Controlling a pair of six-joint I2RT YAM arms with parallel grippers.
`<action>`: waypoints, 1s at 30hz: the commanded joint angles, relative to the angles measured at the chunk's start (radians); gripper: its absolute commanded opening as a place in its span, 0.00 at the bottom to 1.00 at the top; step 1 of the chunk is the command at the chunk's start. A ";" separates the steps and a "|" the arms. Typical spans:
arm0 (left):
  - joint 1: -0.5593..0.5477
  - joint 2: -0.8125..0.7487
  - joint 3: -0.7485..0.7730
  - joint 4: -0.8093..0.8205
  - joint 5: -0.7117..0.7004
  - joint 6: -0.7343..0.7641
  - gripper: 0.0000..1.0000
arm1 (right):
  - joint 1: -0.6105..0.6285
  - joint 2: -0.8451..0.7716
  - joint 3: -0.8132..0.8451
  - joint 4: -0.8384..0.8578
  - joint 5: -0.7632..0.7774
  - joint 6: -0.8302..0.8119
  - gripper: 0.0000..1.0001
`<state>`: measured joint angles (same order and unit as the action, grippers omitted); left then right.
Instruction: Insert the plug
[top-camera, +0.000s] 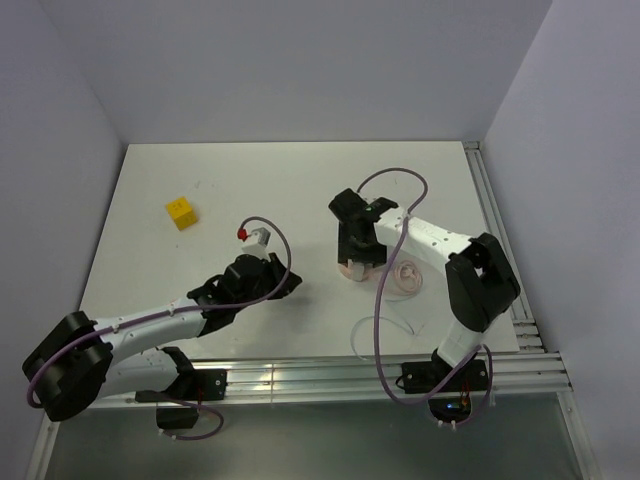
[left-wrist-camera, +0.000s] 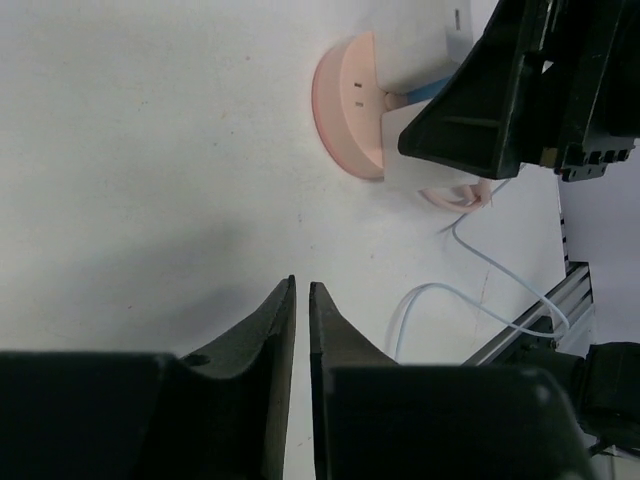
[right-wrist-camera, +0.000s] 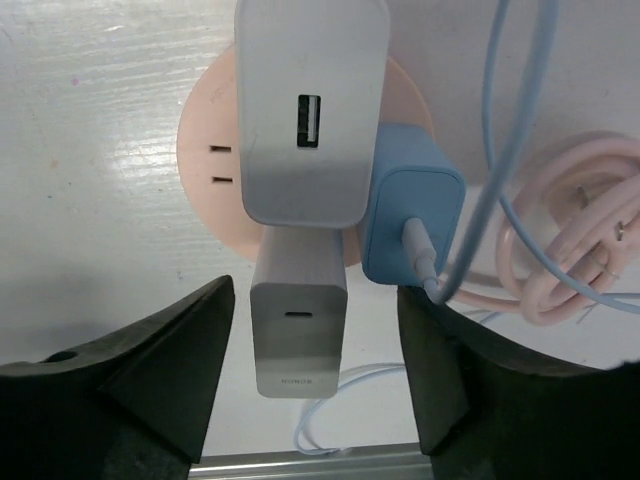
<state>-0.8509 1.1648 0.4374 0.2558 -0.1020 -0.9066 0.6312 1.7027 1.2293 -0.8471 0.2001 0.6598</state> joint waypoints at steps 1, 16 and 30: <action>0.012 -0.048 0.064 -0.053 0.012 0.015 0.16 | 0.021 -0.072 0.018 0.022 0.088 -0.038 0.74; 0.205 -0.281 0.139 -0.413 -0.103 -0.037 0.47 | 0.223 -0.180 -0.110 0.312 -0.132 -0.135 0.70; 0.421 -0.212 0.287 -0.573 0.037 -0.008 0.62 | -0.042 0.071 -0.119 0.444 -0.119 -0.157 0.68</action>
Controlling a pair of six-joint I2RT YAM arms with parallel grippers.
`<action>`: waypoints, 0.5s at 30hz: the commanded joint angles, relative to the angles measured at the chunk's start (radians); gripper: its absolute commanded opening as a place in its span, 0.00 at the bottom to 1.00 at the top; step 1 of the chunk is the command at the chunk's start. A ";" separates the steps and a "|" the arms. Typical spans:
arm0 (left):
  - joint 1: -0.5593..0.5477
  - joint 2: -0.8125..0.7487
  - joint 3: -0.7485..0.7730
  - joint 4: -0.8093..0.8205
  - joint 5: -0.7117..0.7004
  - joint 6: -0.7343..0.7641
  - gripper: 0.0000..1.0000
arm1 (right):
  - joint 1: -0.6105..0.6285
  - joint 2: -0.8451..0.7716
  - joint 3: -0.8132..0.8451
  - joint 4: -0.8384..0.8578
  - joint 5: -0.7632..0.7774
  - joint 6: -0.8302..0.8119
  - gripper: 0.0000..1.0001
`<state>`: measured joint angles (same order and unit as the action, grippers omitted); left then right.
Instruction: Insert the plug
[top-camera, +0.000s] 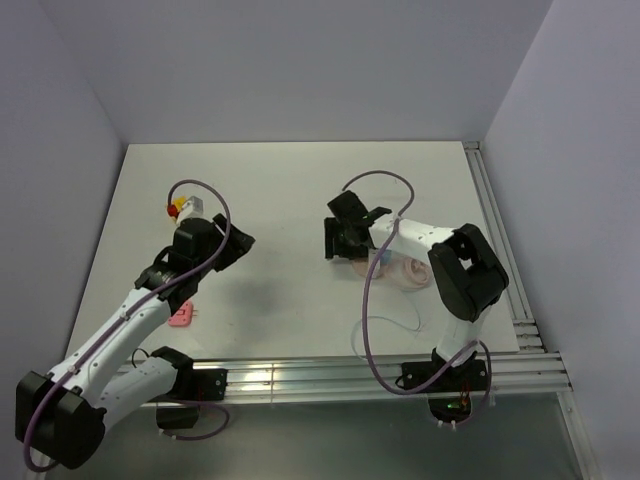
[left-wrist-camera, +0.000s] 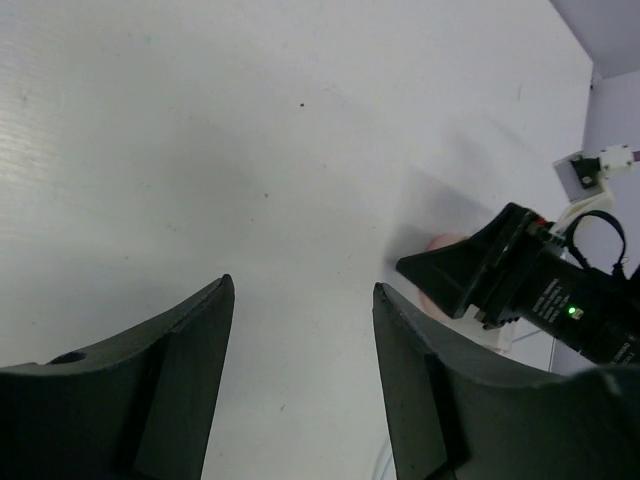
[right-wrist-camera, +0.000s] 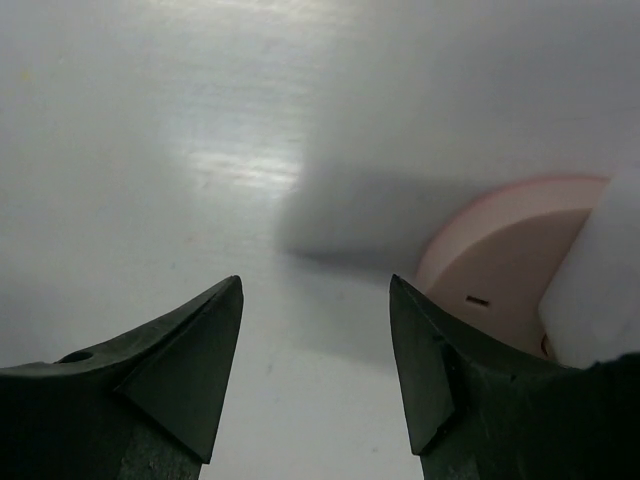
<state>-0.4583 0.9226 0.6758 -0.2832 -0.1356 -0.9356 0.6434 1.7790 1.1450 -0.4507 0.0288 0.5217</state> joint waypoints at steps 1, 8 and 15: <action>0.046 0.041 0.053 -0.034 0.083 0.021 0.63 | -0.065 -0.003 -0.044 0.047 0.071 -0.012 0.68; 0.107 0.071 0.028 0.022 0.166 -0.012 0.66 | -0.188 0.034 -0.070 0.021 0.198 0.032 0.68; 0.148 0.032 0.044 0.001 0.154 0.003 0.67 | -0.257 0.063 -0.042 0.023 0.163 0.107 0.68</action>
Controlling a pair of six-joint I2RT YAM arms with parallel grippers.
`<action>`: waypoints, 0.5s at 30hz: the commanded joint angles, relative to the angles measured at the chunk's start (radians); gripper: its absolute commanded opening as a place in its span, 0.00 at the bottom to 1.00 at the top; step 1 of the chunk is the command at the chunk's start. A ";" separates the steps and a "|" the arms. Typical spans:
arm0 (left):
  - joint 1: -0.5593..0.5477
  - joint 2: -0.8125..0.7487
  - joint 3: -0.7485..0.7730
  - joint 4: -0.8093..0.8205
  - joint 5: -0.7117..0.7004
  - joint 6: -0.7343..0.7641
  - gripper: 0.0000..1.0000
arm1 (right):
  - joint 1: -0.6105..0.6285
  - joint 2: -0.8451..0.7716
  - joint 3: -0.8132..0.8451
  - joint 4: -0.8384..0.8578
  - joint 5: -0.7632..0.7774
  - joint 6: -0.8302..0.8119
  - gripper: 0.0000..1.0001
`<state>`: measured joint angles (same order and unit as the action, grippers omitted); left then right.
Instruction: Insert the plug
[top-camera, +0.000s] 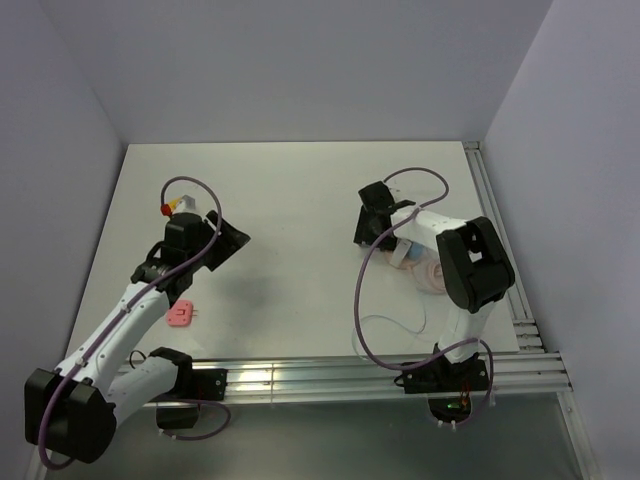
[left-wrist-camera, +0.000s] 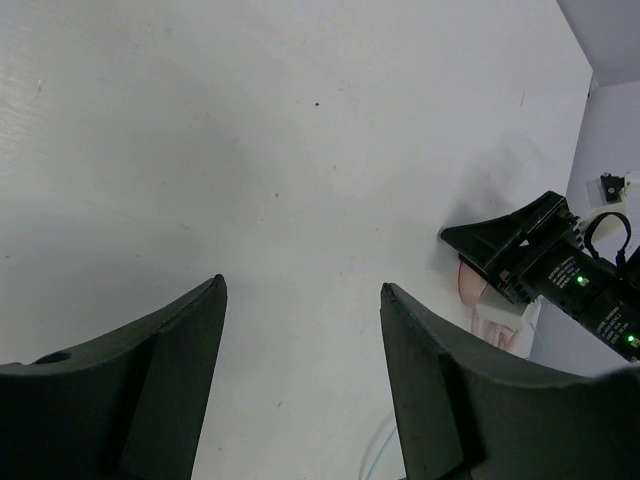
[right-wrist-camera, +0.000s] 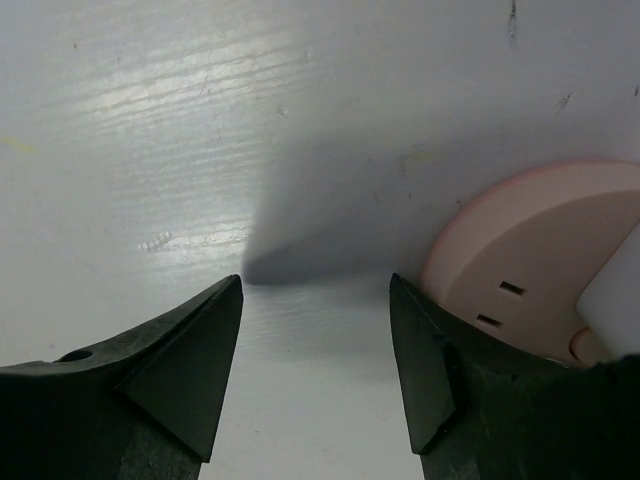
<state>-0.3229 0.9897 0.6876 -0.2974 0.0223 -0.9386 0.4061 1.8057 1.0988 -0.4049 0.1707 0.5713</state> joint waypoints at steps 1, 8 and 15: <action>0.019 -0.033 0.050 0.008 -0.010 0.007 0.68 | -0.023 0.032 -0.004 -0.018 0.015 0.067 0.68; 0.083 0.127 0.240 -0.132 -0.059 0.026 0.72 | -0.107 0.001 -0.040 0.028 -0.099 0.165 0.68; 0.234 0.221 0.230 -0.088 -0.060 -0.037 0.74 | -0.072 -0.059 0.067 0.075 -0.281 -0.048 0.69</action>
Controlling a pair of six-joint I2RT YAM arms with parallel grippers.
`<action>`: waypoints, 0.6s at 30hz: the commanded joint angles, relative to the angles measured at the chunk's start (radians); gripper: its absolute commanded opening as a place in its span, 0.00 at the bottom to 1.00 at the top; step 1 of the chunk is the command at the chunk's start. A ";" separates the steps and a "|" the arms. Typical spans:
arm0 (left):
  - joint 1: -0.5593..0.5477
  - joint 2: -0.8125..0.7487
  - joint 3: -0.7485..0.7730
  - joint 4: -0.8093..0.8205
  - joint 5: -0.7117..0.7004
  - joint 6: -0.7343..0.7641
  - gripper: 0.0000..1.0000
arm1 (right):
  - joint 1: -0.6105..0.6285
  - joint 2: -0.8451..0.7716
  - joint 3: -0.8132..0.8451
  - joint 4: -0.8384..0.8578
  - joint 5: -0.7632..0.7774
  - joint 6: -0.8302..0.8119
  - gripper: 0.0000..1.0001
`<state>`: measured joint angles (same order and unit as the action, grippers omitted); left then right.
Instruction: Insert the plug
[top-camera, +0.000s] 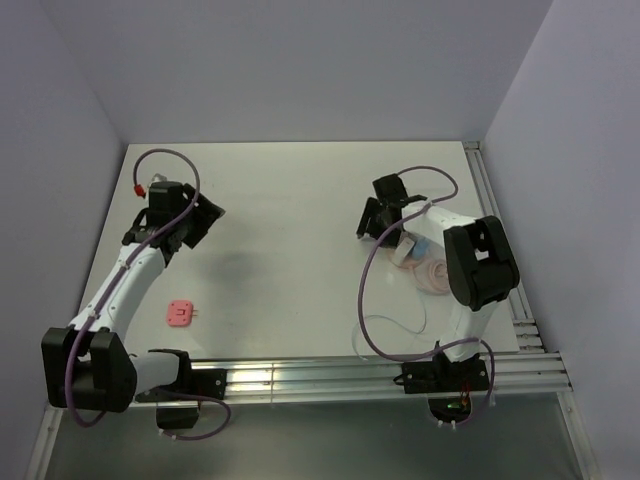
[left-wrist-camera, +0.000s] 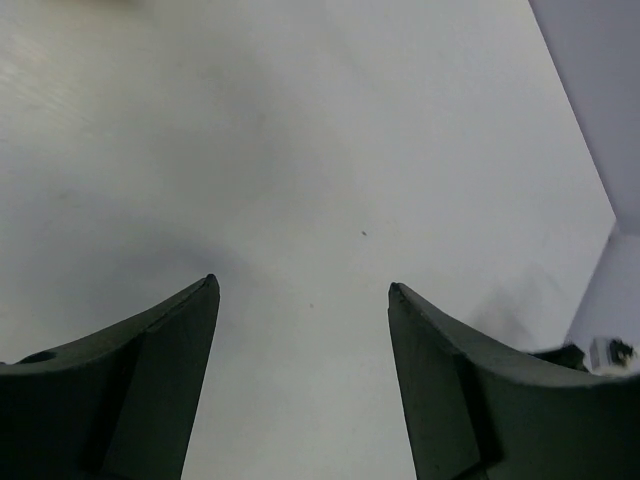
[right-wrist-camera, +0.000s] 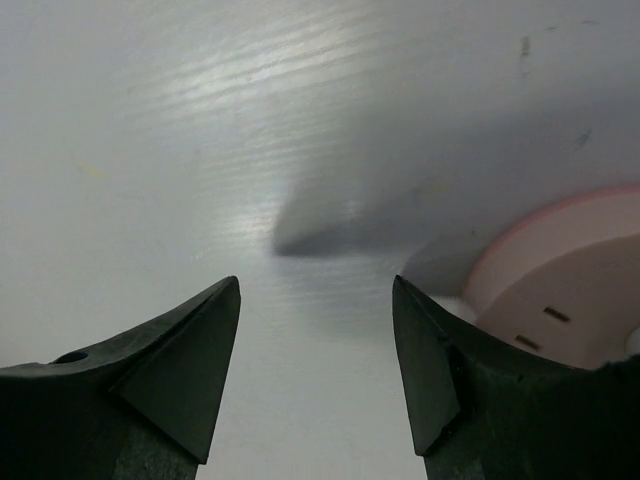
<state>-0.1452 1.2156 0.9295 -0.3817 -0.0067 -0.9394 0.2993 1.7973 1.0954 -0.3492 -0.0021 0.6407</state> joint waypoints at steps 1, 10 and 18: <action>0.094 -0.002 -0.026 -0.002 -0.053 -0.044 0.74 | 0.085 -0.021 0.160 -0.009 -0.099 -0.140 0.70; 0.256 0.203 0.149 -0.144 -0.277 0.011 0.87 | 0.302 -0.010 0.206 0.039 -0.274 -0.130 0.80; 0.272 0.502 0.390 -0.083 -0.283 0.188 0.93 | 0.334 -0.007 0.133 0.170 -0.436 -0.079 0.83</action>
<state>0.1287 1.6672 1.2495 -0.4919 -0.2554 -0.8494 0.6323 1.8126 1.2304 -0.2699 -0.3580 0.5404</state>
